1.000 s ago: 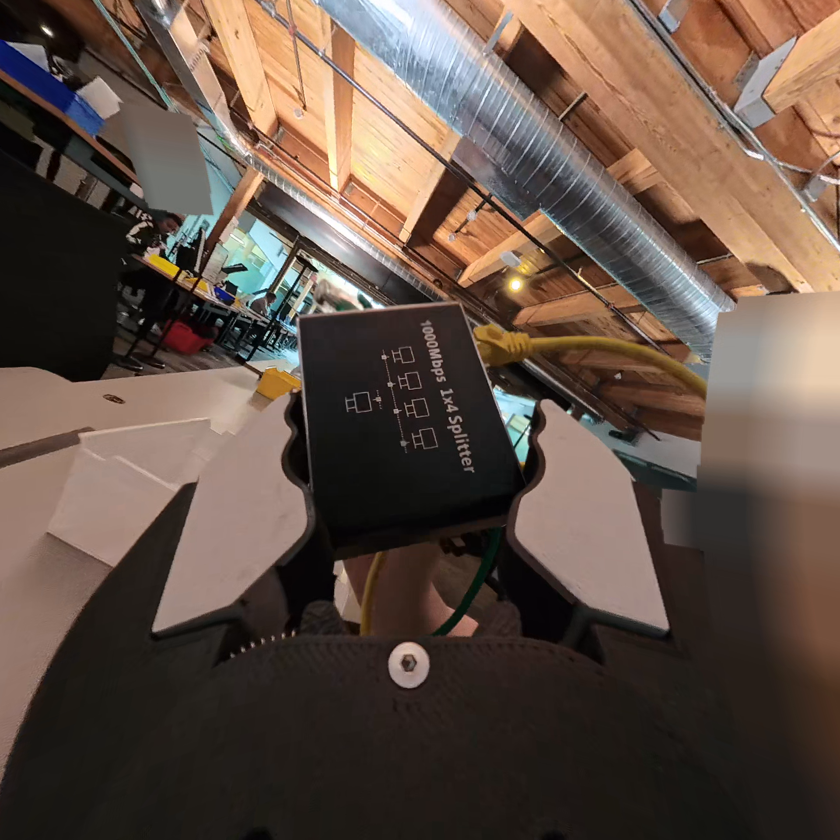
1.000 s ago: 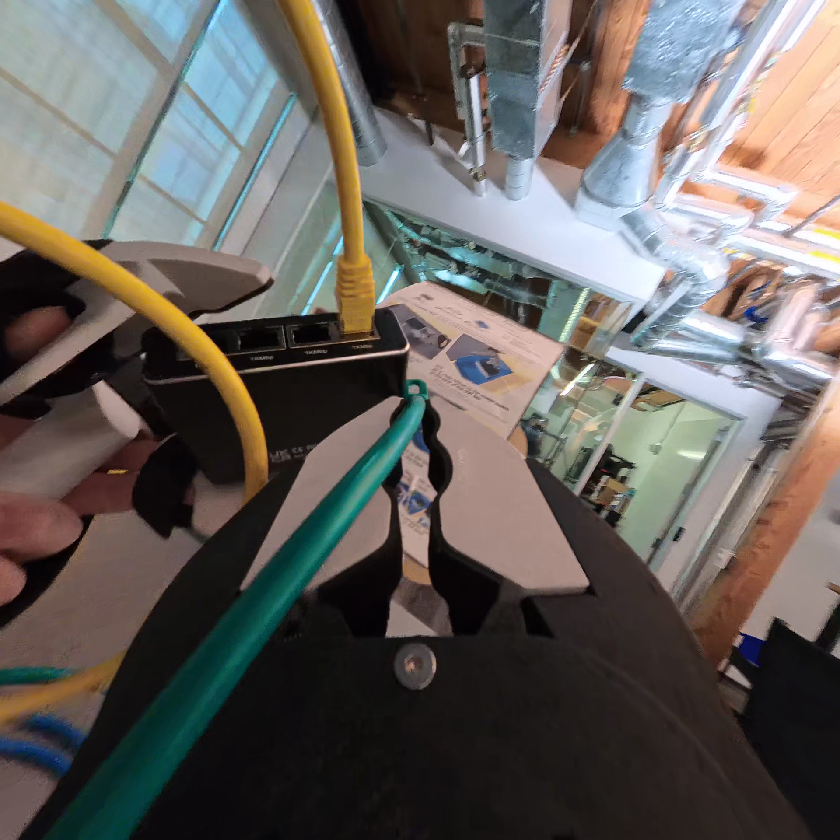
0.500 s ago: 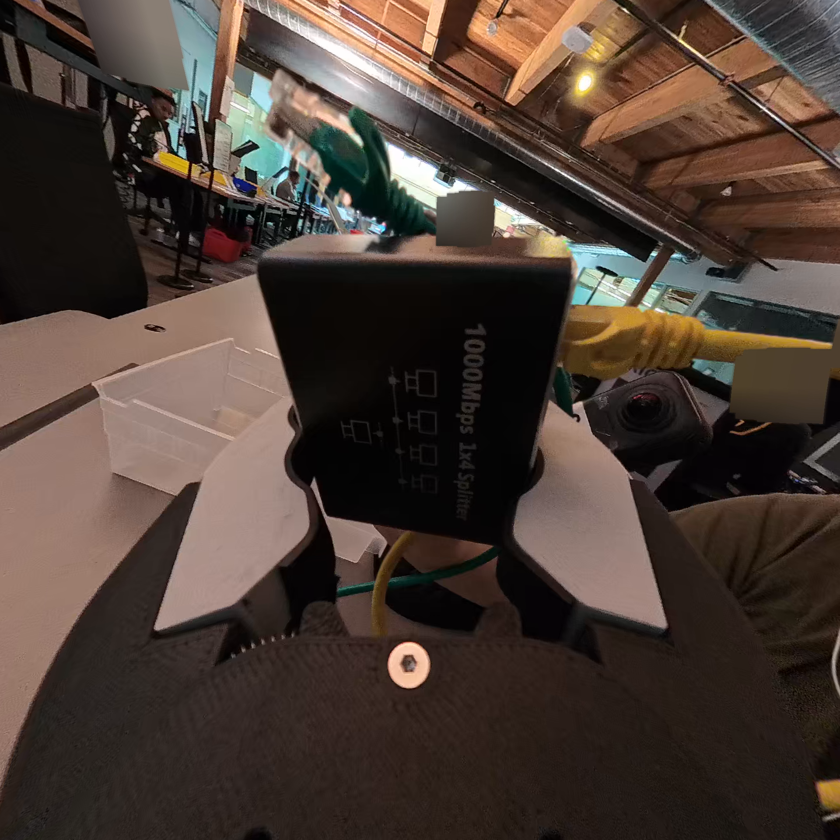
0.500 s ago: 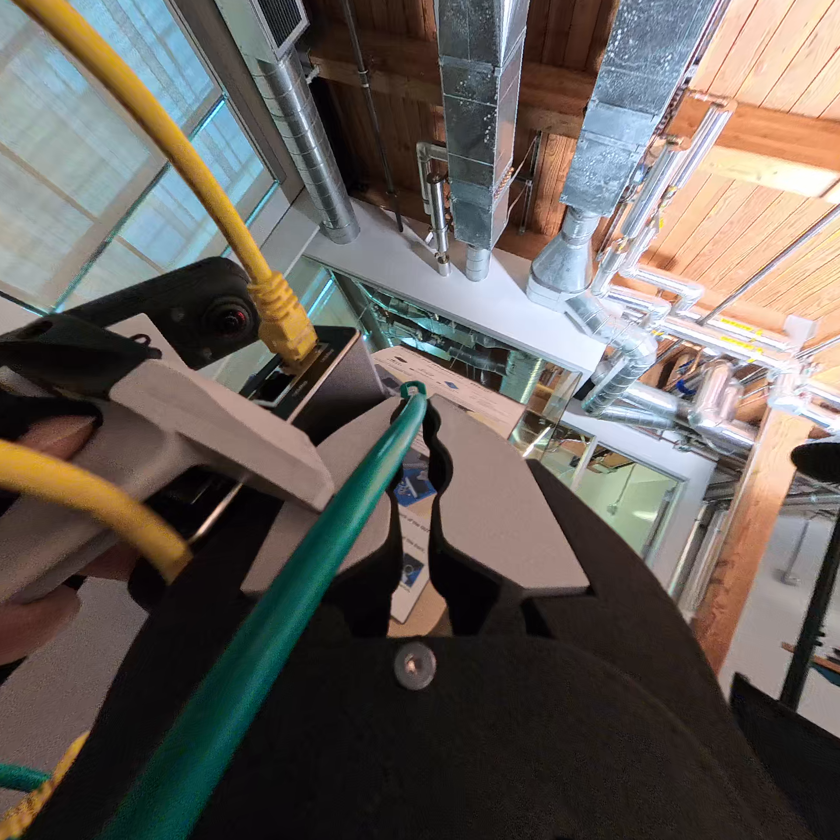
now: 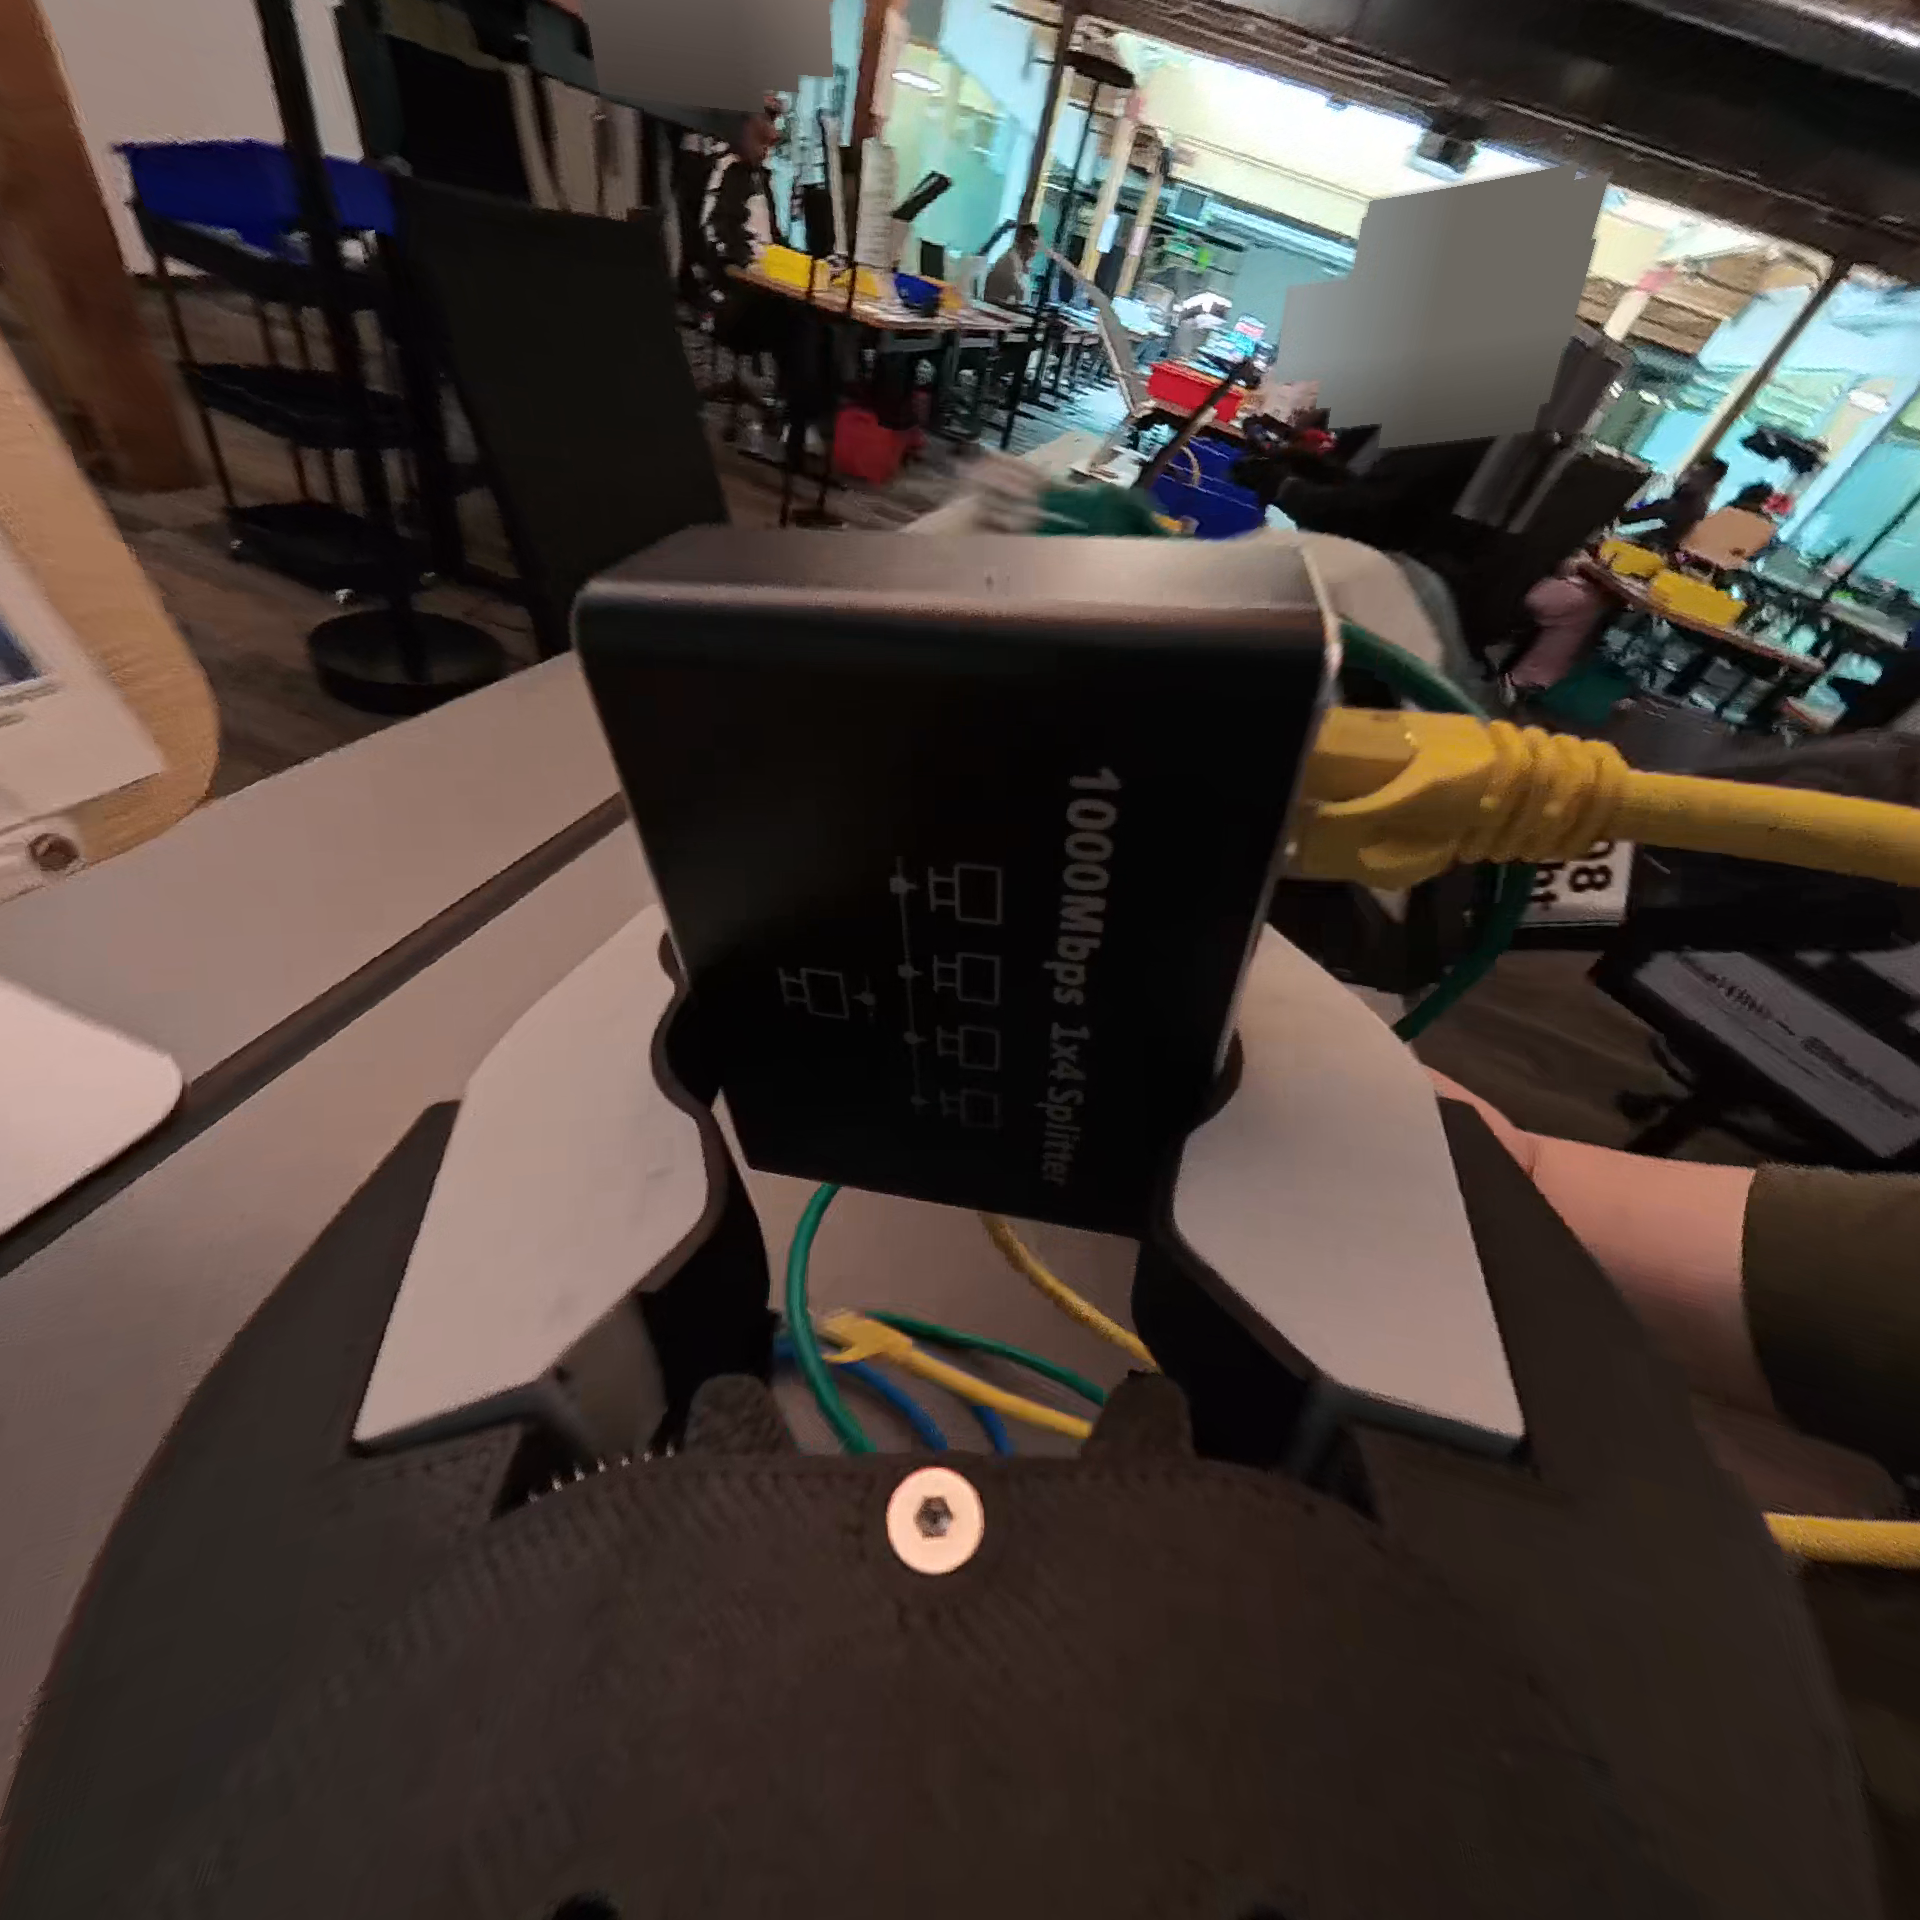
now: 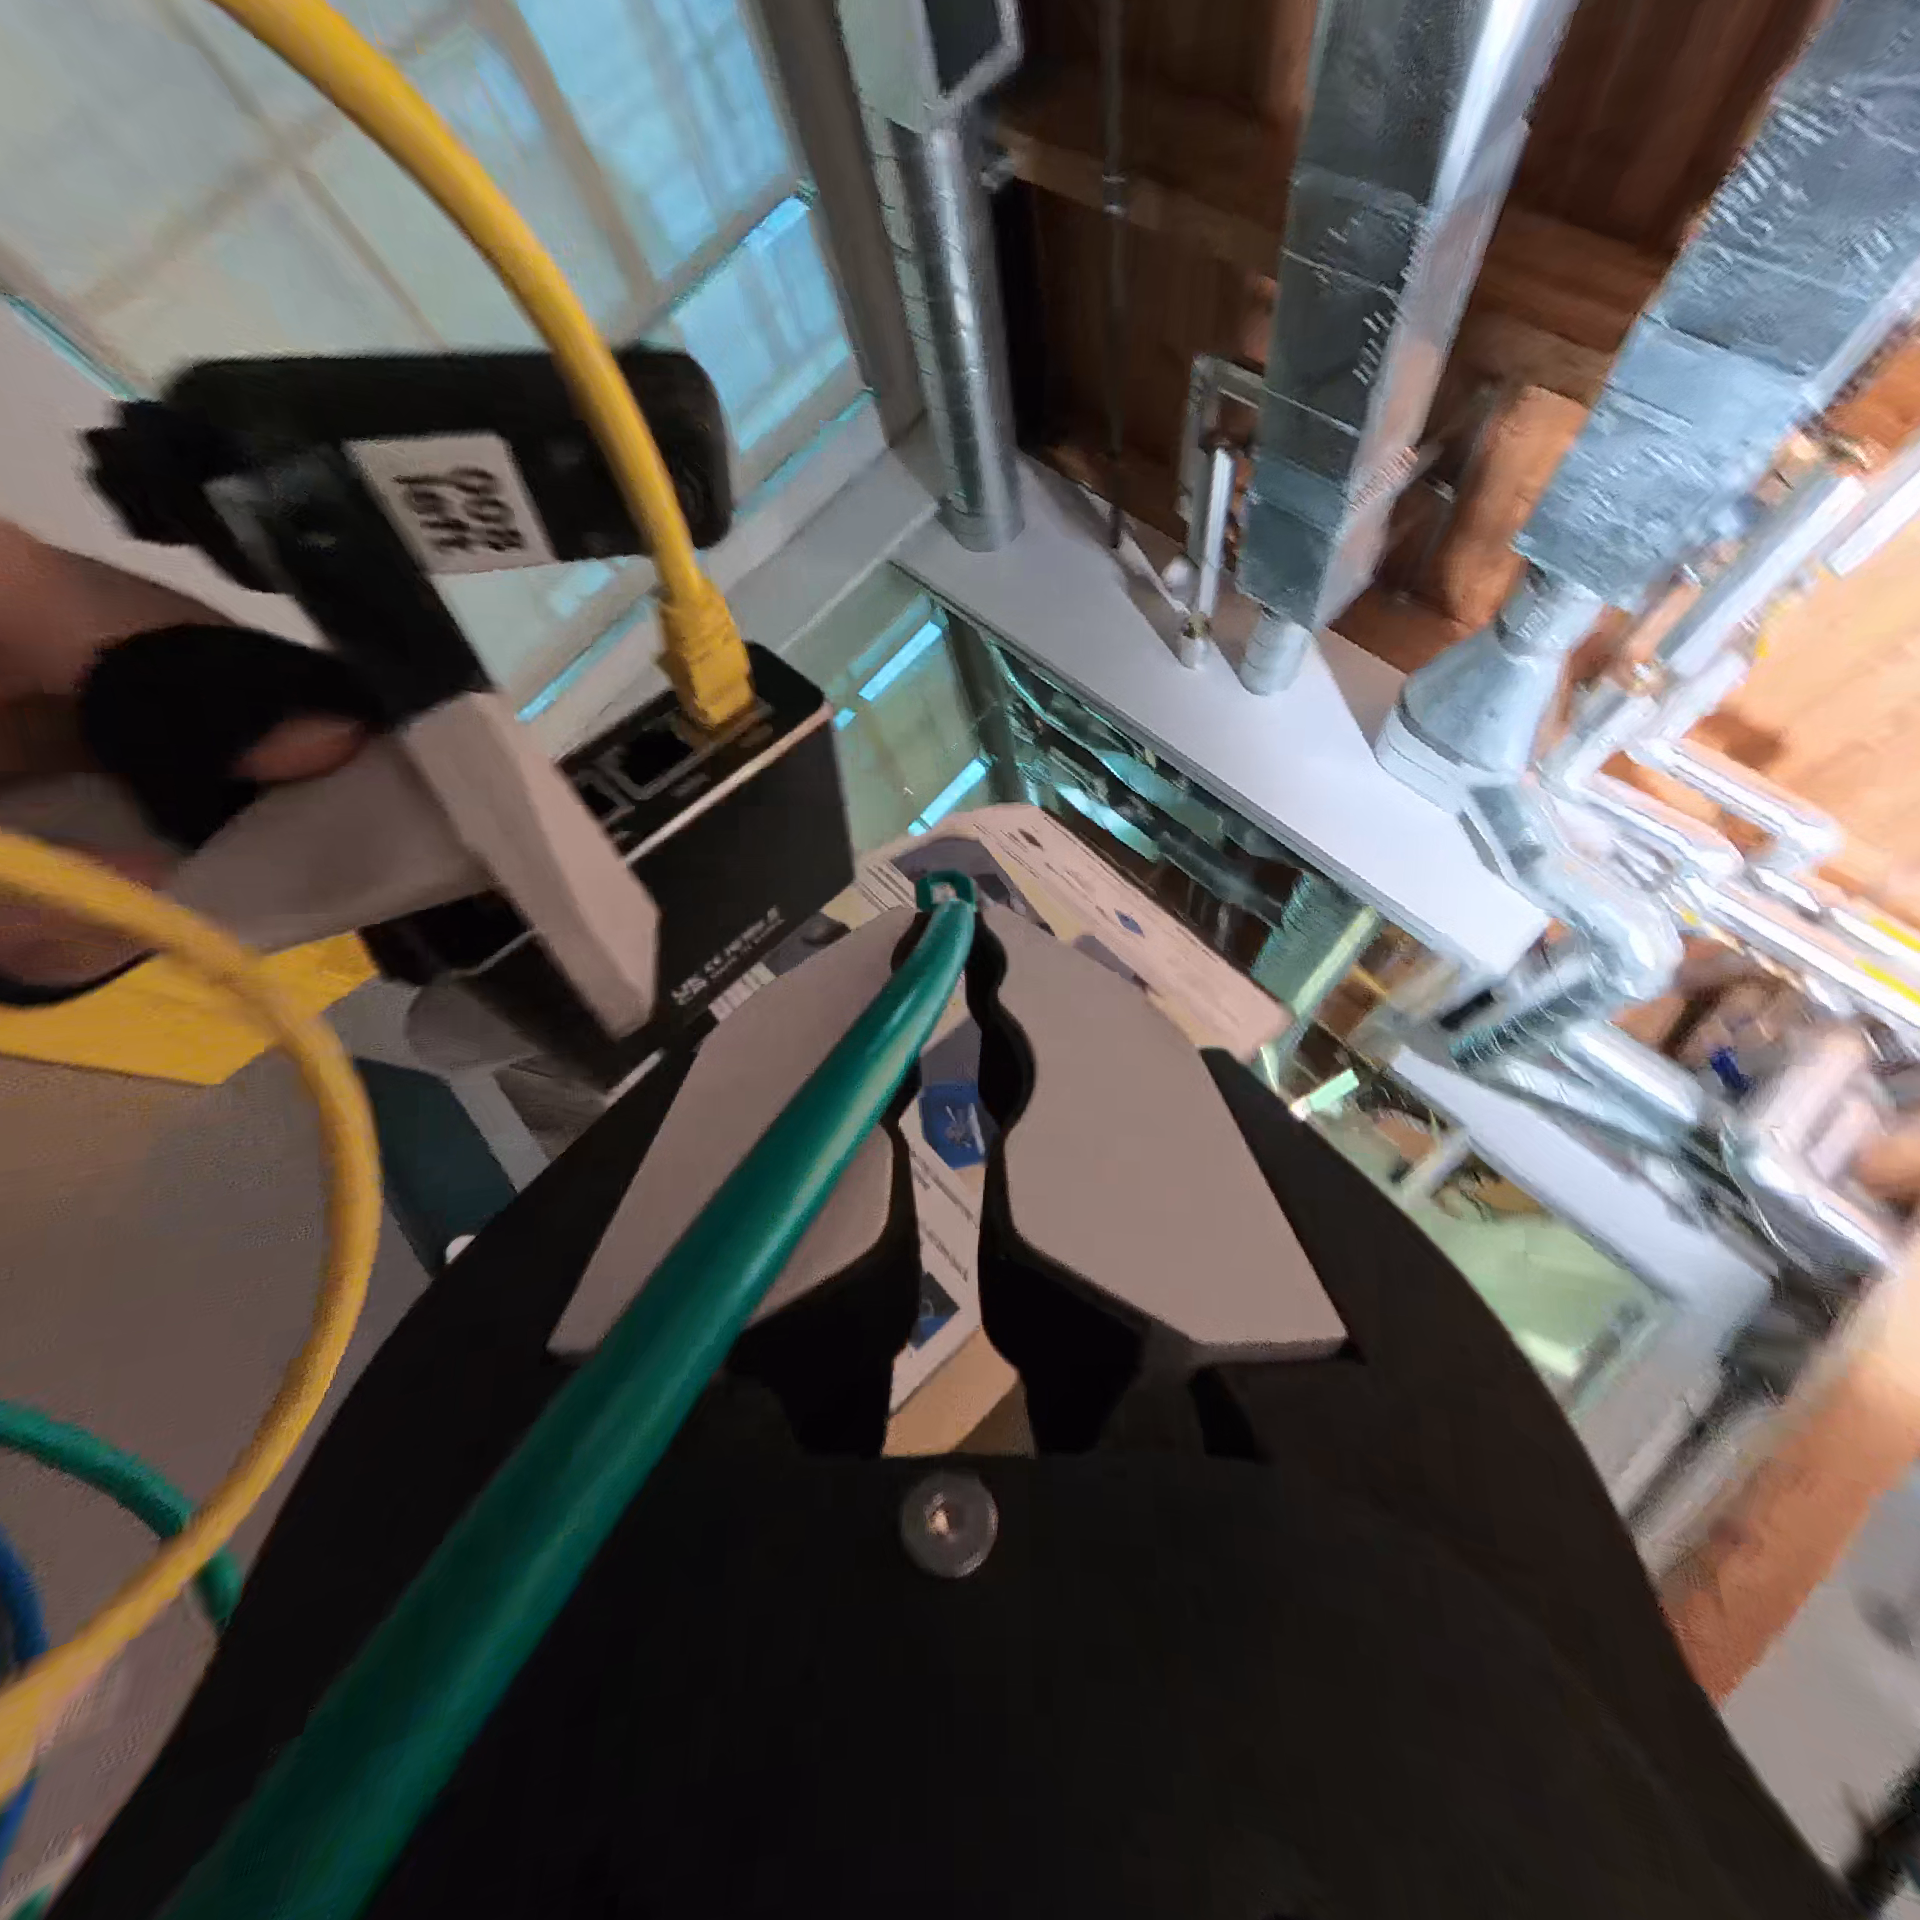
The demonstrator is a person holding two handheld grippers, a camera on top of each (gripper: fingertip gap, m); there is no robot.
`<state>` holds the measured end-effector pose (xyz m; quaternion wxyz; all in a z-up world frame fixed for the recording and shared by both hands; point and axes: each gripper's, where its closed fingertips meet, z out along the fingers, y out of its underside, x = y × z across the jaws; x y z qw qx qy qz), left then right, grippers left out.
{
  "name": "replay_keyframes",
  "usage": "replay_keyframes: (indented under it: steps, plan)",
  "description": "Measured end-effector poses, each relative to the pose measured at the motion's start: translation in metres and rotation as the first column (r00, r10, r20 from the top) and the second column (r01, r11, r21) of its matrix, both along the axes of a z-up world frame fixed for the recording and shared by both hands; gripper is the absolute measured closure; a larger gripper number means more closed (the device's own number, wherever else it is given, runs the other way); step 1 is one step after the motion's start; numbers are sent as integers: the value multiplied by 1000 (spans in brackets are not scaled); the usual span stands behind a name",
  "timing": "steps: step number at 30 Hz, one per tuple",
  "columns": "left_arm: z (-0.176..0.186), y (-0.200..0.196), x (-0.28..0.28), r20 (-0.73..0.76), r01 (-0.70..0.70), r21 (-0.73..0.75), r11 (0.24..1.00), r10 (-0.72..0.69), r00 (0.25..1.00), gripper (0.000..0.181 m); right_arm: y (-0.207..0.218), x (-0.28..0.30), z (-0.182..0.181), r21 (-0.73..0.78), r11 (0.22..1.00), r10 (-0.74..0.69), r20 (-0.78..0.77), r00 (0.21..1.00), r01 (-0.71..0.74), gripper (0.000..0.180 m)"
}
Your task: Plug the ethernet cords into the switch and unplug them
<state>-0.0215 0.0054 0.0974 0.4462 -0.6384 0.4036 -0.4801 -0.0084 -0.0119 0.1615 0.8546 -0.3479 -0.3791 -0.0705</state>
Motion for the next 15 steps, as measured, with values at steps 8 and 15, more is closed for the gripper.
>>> replay_keyframes:
  steps: [8,15]
  plan:
    - [-12,22,-37,-139,-154,-83,985,141,980,90,-41,-37,-11,-7,989,144,315,938,-149,175]
    - [-22,25,-36,-261,-214,15,977,211,942,90,-39,-49,-25,-37,989,149,394,907,-146,175]
